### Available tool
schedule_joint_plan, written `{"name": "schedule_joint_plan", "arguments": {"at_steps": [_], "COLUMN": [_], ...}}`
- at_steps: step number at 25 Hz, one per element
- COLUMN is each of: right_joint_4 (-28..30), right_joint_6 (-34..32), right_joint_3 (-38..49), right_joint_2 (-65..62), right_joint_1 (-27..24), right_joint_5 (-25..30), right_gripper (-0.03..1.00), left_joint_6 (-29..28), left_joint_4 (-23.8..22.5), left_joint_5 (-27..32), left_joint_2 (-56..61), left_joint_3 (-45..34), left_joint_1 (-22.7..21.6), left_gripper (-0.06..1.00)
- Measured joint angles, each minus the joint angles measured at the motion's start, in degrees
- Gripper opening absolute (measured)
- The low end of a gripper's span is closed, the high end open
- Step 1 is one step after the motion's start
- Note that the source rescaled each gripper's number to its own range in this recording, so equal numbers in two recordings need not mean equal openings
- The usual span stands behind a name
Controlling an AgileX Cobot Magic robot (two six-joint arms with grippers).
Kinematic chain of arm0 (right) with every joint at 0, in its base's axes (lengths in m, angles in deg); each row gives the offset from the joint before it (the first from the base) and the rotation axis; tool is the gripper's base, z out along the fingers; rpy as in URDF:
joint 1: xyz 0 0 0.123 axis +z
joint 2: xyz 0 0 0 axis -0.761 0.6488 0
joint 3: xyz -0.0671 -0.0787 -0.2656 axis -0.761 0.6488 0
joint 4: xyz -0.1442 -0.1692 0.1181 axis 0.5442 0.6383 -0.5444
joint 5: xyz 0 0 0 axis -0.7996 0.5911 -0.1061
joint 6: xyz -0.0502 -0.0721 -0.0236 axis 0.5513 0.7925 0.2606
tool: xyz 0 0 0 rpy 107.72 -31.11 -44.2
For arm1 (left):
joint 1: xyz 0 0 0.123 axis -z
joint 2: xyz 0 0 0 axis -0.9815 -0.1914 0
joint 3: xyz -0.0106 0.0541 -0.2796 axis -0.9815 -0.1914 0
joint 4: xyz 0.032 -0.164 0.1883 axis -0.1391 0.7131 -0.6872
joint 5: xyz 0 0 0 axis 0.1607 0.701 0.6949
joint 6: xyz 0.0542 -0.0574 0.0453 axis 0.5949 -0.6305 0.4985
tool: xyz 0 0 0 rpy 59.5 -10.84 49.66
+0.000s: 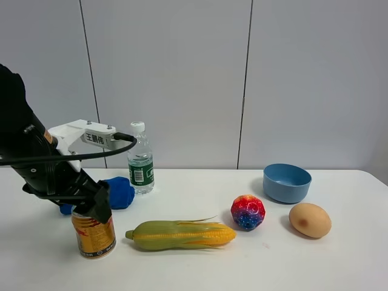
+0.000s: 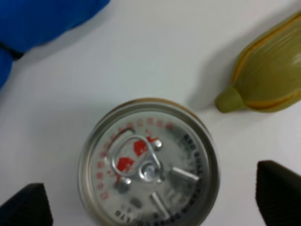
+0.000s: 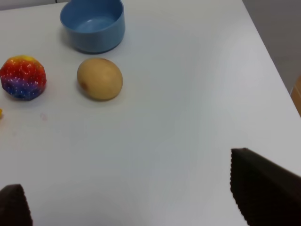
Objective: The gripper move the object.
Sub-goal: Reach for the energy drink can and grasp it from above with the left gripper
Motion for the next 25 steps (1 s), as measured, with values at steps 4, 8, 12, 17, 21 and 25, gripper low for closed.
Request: {"name": "schedule_joint_plan", "arguments": {"at_steps": [4, 8, 12, 17, 21, 25], "right_joint_4": [0.0, 0.0, 0.0, 0.0, 0.0, 0.0], "right_joint_6": [0.0, 0.0, 0.0, 0.0, 0.0, 0.0], "right_joint_3": [0.0, 0.0, 0.0, 0.0, 0.0, 0.0], "right_joint_2": [0.0, 0.0, 0.0, 0.0, 0.0, 0.0], "right_joint_1": [0.0, 0.0, 0.0, 0.0, 0.0, 0.0], "right_joint_5": [0.0, 0.0, 0.0, 0.0, 0.0, 0.0], "right_gripper": [1.00, 1.00, 1.00, 1.00, 1.00, 1.00], "left_joint_6": [0.1, 0.2, 0.2, 0.2, 0.2, 0.2], "left_joint_4": [0.0, -1.4, -2.3, -2.8, -3.9, -4.0], "left_joint_5": [-2.3, -2.8, -4.1, -6.7, -7.9, -8.4], "left_joint_2": [-1.9, -4.1, -5.7, -7.1, -7.6, -7.7], "left_joint_3": [0.0, 0.0, 0.0, 0.0, 0.0, 0.0], "left_joint_1": [0.4, 0.4, 0.4, 0.4, 0.4, 0.4], "left_gripper": [1.00, 1.00, 1.00, 1.00, 1.00, 1.00]}}
